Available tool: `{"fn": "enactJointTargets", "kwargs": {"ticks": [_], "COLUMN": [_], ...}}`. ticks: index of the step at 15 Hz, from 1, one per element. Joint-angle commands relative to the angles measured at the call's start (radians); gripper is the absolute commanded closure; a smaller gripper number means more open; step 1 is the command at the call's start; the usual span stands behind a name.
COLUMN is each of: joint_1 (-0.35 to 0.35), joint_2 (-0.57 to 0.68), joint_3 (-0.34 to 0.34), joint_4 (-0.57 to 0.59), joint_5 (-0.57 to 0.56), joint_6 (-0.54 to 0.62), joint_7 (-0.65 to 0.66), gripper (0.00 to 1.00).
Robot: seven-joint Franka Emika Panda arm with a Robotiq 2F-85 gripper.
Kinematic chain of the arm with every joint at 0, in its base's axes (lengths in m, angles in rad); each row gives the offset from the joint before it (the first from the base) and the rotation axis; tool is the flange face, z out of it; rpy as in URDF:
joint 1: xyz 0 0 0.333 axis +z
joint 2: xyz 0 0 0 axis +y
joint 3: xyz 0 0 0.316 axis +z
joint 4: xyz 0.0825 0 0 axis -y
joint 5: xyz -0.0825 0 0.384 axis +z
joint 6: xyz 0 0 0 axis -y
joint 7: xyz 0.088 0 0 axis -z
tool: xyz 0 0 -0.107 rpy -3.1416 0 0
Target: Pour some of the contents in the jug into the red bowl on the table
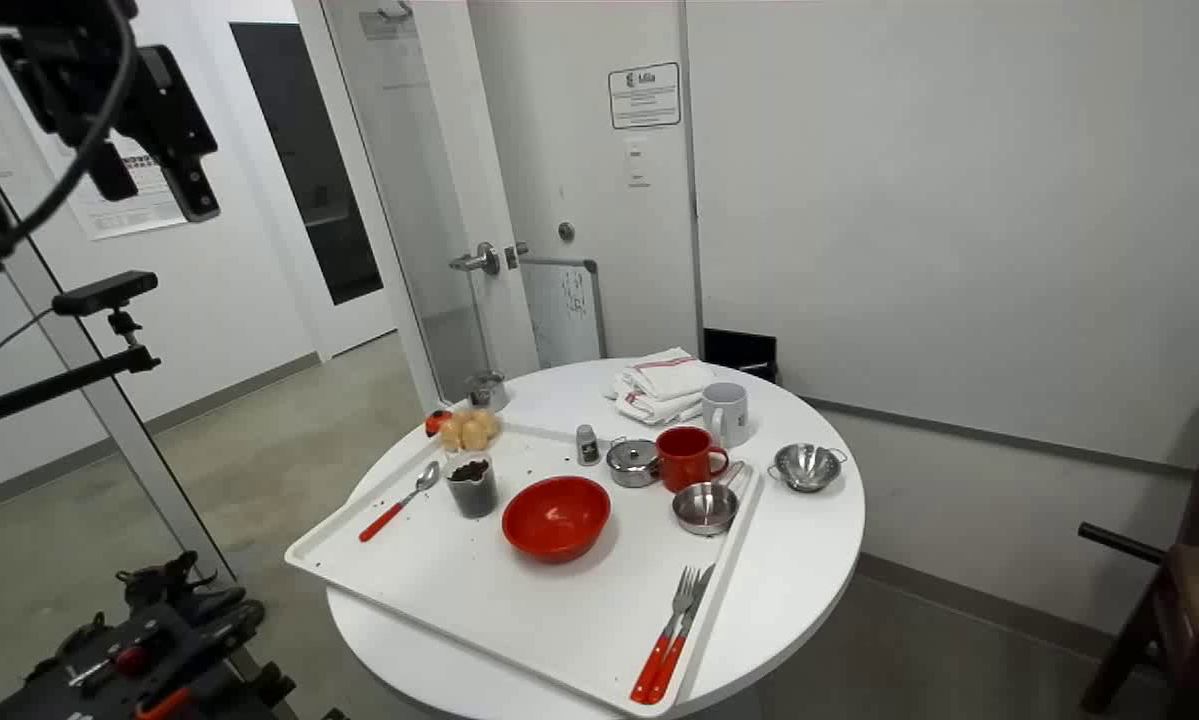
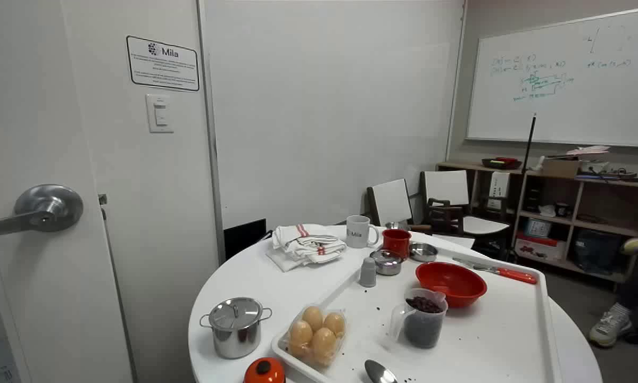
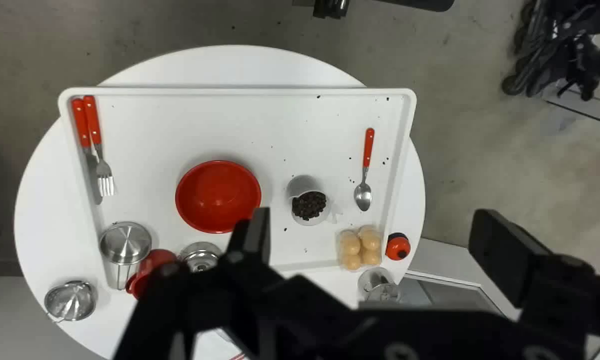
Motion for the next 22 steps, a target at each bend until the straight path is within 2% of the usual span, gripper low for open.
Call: {"fn": "enactJointTargets", "kwargs": {"ticks": [1, 6, 7, 8, 13, 14, 17, 22], "joint_1": [-0.013, -0.045, -0.028, -0.039, -0.037, -0.074, -0.109, -0.137], "joint_2": [0.004, 0.059, 0.063, 0.045, 0.067, 0.074, 0.103, 0.218], "joint_3": [0.008, 0.059, 0.052, 0.049, 0.057, 0.088, 0.156, 0.349], "joint_4": [0.003, -0.051, -0.056, -0.045, -0.053, -0.054, -0.072, -0.117], "joint_5": [0.007, 0.056, 0.071, 0.045, 0.062, 0.062, 0.082, 0.115], "joint_6": [-0.003, 0.218, 0.222, 0.185, 0.205, 0.220, 0.299, 0.541], "joint_7": [-0.008, 0.155, 0.135, 0.113, 0.115, 0.208, 0.378, 0.722], "gripper": [0.00, 0.00, 0.00, 0.00, 0.00, 0.00, 0.00, 0.00]}}
